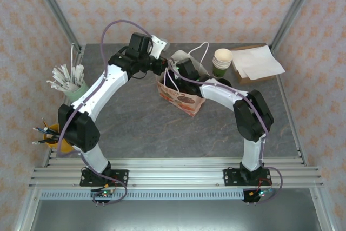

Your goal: Pack the takeout coffee

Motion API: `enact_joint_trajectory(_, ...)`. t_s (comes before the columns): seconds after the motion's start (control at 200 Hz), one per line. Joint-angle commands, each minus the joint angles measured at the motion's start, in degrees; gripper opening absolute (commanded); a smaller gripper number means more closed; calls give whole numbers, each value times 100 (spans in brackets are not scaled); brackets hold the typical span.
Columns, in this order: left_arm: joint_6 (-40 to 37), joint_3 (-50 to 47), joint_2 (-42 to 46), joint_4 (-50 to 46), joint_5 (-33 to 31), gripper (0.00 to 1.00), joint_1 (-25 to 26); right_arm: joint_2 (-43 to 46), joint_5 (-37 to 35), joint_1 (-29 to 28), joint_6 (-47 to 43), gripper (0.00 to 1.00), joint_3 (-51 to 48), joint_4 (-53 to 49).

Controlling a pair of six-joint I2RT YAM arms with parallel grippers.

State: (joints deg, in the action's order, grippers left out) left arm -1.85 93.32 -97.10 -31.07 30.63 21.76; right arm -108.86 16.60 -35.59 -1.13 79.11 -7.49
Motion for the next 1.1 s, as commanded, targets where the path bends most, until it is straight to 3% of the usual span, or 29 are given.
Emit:
enact_joint_trajectory(0.0,316,-659,675,321,145,0,63,129,-87,44,0,44,-284,248)
enact_joint_trajectory(0.165,707,-2297,1840,1884,-456,0,395,548,-198,20,-299,43,-850,475)
enact_joint_trajectory(0.415,855,-2846,2278,2316,-914,0,478,814,-34,-334,-1348,43,-907,515)
enact_joint_trajectory(0.515,861,-3155,2420,2517,-1219,0,575,848,-303,-626,-1922,42,-1002,492)
enact_joint_trajectory(0.651,903,-3885,2781,2746,-1627,0,633,871,-623,-796,-1841,42,-1314,811)
enact_joint_trajectory(0.856,1028,-4270,3092,2778,-1514,0,662,695,-866,-820,-1858,42,-1651,1196)
enact_joint_trajectory(1.096,1219,-4331,3067,2819,-1299,0,661,400,-601,-796,-1968,45,-1480,1631)
